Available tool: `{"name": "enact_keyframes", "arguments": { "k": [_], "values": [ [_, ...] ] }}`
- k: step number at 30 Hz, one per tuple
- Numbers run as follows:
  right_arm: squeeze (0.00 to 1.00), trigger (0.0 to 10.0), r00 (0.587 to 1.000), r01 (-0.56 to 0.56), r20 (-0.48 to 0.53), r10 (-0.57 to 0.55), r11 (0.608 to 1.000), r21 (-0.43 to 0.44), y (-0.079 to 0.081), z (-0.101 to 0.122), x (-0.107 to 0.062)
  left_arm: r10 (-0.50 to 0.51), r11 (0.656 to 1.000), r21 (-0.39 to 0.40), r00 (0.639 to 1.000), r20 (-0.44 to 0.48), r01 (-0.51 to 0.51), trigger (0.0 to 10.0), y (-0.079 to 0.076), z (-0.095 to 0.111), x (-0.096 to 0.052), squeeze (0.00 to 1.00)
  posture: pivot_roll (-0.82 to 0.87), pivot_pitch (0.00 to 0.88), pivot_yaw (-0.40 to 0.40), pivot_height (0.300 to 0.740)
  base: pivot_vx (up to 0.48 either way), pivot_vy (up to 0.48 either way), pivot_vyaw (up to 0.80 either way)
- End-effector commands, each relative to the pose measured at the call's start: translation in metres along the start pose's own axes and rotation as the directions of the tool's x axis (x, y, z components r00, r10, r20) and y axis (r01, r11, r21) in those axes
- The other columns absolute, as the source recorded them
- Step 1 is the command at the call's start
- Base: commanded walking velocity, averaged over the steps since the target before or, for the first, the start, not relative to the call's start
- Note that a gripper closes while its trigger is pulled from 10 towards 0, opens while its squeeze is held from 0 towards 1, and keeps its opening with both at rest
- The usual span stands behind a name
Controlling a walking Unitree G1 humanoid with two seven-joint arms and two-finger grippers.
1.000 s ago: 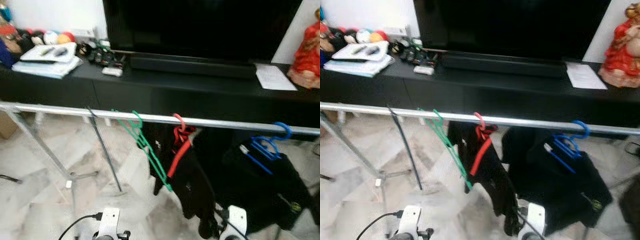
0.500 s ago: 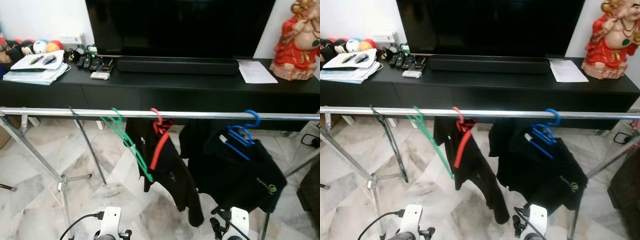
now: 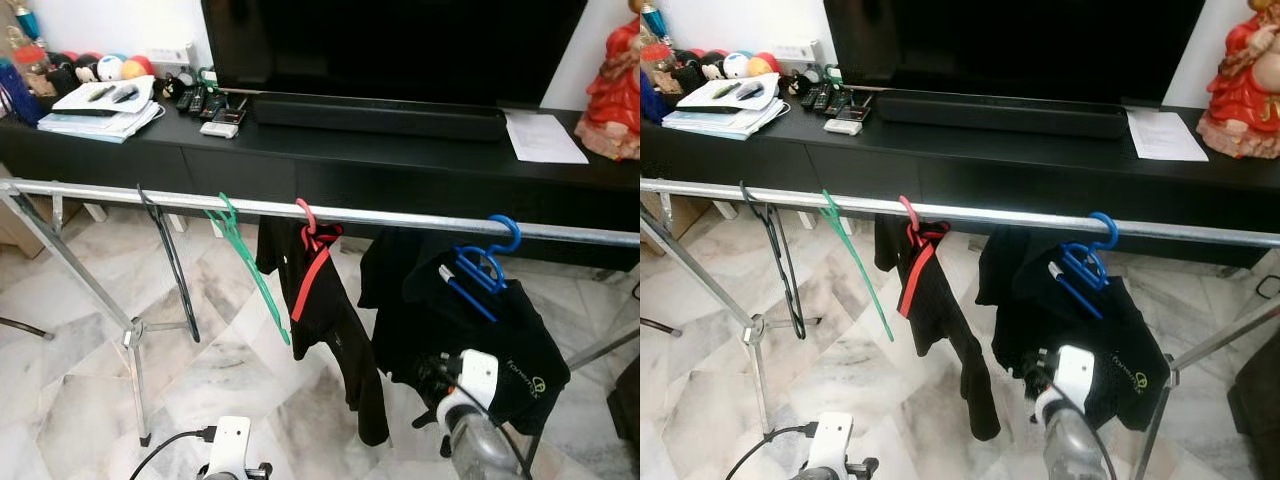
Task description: Hang hanger
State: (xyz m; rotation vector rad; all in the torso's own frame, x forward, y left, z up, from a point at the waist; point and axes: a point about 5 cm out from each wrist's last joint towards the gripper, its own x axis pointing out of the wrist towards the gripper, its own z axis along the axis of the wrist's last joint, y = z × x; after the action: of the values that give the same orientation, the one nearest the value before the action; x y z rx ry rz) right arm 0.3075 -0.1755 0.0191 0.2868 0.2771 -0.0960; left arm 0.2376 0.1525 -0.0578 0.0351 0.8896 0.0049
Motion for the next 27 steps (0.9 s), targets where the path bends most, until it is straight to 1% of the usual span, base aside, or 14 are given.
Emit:
{"name": "enact_keyframes", "arguments": {
  "k": [1, 3, 4, 9, 11, 14, 15, 17, 18, 21, 22, 23, 24, 27],
  "values": [
    [0.00, 10.0, 0.995, 0.026, 0.098, -0.027, 1.000, 0.014, -0.001, 0.017, 0.003, 0.008, 1.000, -0.009, 0.999, -0.032, -0.008, 10.0, 0.002, -0.010, -0.001, 0.00, 0.06, 0.171, -0.033, 0.740, 0.000, 0.000, 0.00],
    [0.00, 10.0, 0.991, 0.035, 0.126, -0.037, 0.999, 0.016, -0.002, 0.022, 0.003, 0.007, 1.000, -0.009, 0.999, -0.032, -0.008, 10.0, 0.002, -0.010, -0.001, 0.00, 0.06, 0.171, -0.033, 0.740, 0.000, 0.000, 0.00],
    [0.00, 10.0, 0.976, 0.068, 0.208, -0.066, 0.998, -0.001, -0.007, 0.034, 0.002, 0.006, 1.000, -0.010, 0.999, -0.033, -0.006, 10.0, 0.002, -0.010, -0.001, 0.00, 0.06, 0.172, -0.034, 0.740, 0.000, 0.000, 0.00],
    [0.00, 10.0, 0.937, 0.074, 0.346, -0.052, 0.996, -0.052, -0.005, 0.051, -0.012, 0.004, 1.000, -0.004, 0.999, -0.034, -0.004, 10.0, 0.003, -0.009, -0.001, 0.00, 0.04, 0.173, -0.031, 0.740, 0.000, 0.000, 0.00],
    [0.00, 10.0, 0.927, 0.077, 0.371, -0.057, 0.996, -0.040, -0.002, 0.053, -0.021, 0.002, 1.000, -0.001, 0.999, -0.034, -0.002, 10.0, 0.003, -0.009, -0.001, 0.00, 0.04, 0.173, -0.031, 0.740, 0.000, 0.000, 0.00],
    [0.00, 10.0, 0.922, 0.086, 0.381, -0.067, 0.996, -0.031, -0.001, 0.053, -0.027, 0.001, 1.000, -0.001, 0.999, -0.033, -0.001, 10.0, 0.003, -0.009, -0.001, 0.00, 0.04, 0.172, -0.033, 0.740, 0.000, 0.000, 0.00],
    [0.00, 10.0, 0.912, 0.104, 0.401, -0.083, 0.994, -0.031, -0.001, 0.057, -0.035, 0.000, 1.000, 0.000, 0.999, -0.032, 0.000, 10.0, 0.003, -0.009, -0.001, 0.00, 0.04, 0.172, -0.032, 0.740, 0.000, 0.000, 0.00],
    [0.00, 10.0, 0.898, 0.128, 0.430, -0.096, 0.991, -0.046, -0.003, 0.066, -0.040, -0.001, 1.000, 0.000, 1.000, -0.031, 0.001, 10.0, 0.003, -0.009, -0.001, 0.00, 0.04, 0.174, -0.028, 0.740, 0.000, 0.000, 0.00],
    [0.00, 10.0, 0.889, 0.168, 0.440, -0.129, 0.985, -0.050, -0.011, 0.079, -0.036, -0.003, 1.000, 0.001, 1.000, -0.030, 0.003, 10.0, 0.003, -0.008, -0.001, 0.00, 0.04, 0.175, -0.027, 0.740, 0.000, 0.000, 0.00],
    [0.00, 10.0, 0.879, 0.213, 0.446, -0.166, 0.975, -0.057, -0.024, 0.101, -0.027, -0.006, 1.000, 0.002, 1.000, -0.031, 0.006, 10.0, 0.003, -0.008, -0.001, 0.00, 0.03, 0.171, -0.026, 0.740, 0.000, 0.000, 0.00],
    [0.00, 10.0, 0.886, 0.220, 0.431, -0.168, 0.973, -0.074, -0.028, 0.111, -0.022, -0.008, 1.000, 0.003, 0.999, -0.031, 0.008, 10.0, 0.003, -0.008, -0.001, 0.00, 0.03, 0.169, -0.026, 0.740, 0.000, 0.000, 0.00],
    [0.00, 10.0, 0.886, 0.220, 0.431, -0.168, 0.973, -0.074, -0.028, 0.111, -0.022, -0.008, 1.000, 0.003, 0.999, -0.031, 0.008, 10.0, 0.003, -0.008, -0.001, 0.00, 0.03, 0.169, -0.026, 0.740, 0.000, 0.000, 0.00],
    [0.00, 10.0, 0.905, 0.204, 0.399, -0.150, 0.974, -0.095, -0.032, 0.122, -0.016, -0.009, 1.000, 0.004, 0.999, -0.032, 0.009, 10.0, 0.002, -0.008, -0.001, 0.00, 0.03, 0.167, -0.026, 0.740, 0.000, 0.000, 0.00],
    [0.00, 10.0, 0.952, 0.150, 0.293, -0.087, 0.968, -0.200, -0.032, 0.126, -0.003, -0.010, 1.000, 0.003, 0.999, -0.031, 0.010, 10.0, 0.002, -0.007, -0.001, 0.00, 0.03, 0.166, -0.025, 0.740, 0.000, 0.000, 0.00]
  ]
}}
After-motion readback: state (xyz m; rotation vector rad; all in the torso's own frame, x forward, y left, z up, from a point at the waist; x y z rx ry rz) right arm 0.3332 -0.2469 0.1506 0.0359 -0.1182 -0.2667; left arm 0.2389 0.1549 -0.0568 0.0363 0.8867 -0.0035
